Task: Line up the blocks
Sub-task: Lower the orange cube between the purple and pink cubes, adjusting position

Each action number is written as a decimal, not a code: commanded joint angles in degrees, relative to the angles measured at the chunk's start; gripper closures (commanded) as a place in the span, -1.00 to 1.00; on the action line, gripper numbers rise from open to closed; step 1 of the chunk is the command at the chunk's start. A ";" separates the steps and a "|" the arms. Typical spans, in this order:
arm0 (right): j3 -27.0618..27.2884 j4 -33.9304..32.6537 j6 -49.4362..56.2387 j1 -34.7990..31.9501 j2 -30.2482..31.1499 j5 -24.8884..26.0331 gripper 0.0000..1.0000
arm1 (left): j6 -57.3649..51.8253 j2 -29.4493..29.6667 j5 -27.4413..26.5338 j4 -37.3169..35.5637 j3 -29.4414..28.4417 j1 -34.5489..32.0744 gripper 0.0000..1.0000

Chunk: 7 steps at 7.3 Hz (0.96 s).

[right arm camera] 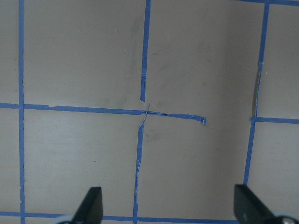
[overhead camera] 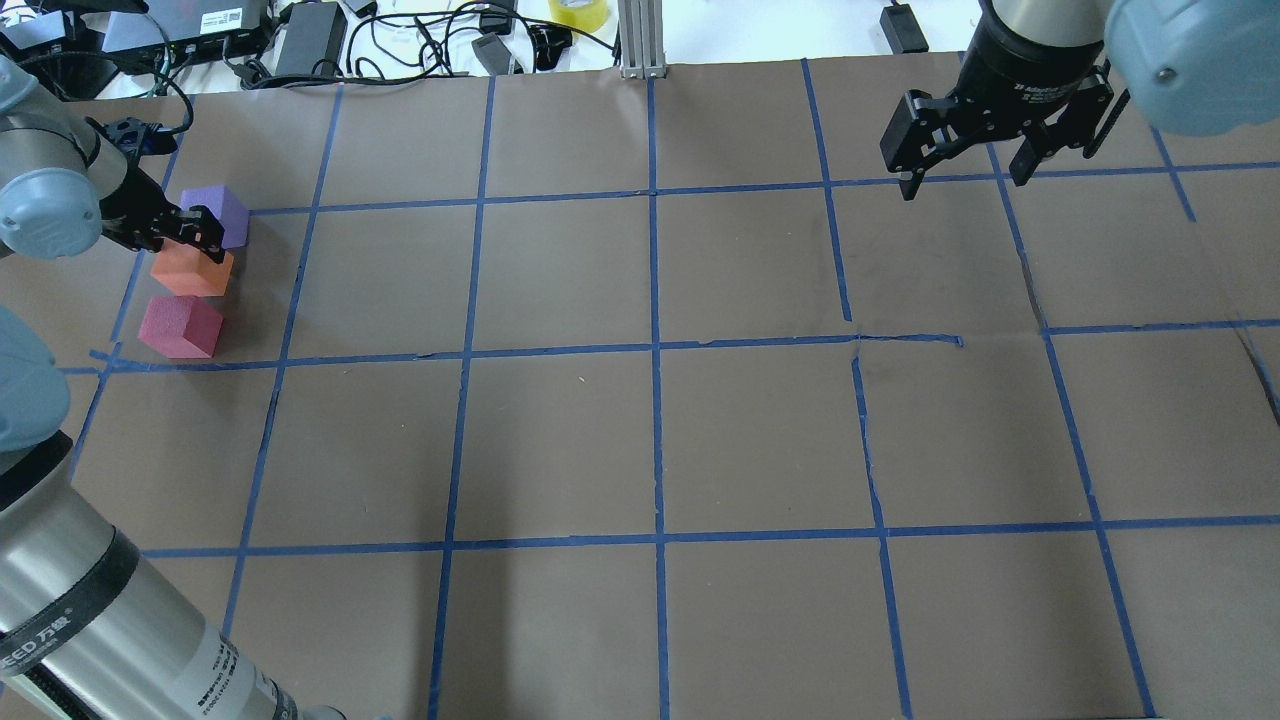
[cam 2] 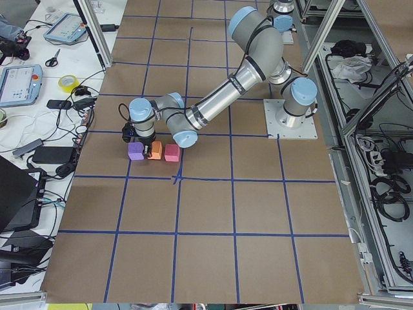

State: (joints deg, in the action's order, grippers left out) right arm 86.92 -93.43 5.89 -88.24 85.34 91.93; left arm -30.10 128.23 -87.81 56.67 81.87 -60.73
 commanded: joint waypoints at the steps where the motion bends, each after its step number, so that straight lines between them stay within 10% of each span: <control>1: 0.01 0.00 0.00 0.00 0.00 0.01 -1.00 | -0.22 -0.09 -0.25 -0.07 0.13 0.00 -0.30; 2: 0.01 0.00 0.09 0.00 0.00 0.01 -1.00 | -1.35 -0.17 -0.43 -0.07 0.13 0.00 -0.99; 7: 1.05 0.26 -0.53 -1.14 2.37 -1.05 -1.00 | -1.10 -4.81 -0.60 1.85 0.66 -1.05 -1.00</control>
State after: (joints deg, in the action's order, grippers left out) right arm 87.10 -93.20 5.56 -89.00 86.94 91.11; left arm -31.30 125.46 -88.35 57.24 82.05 -61.05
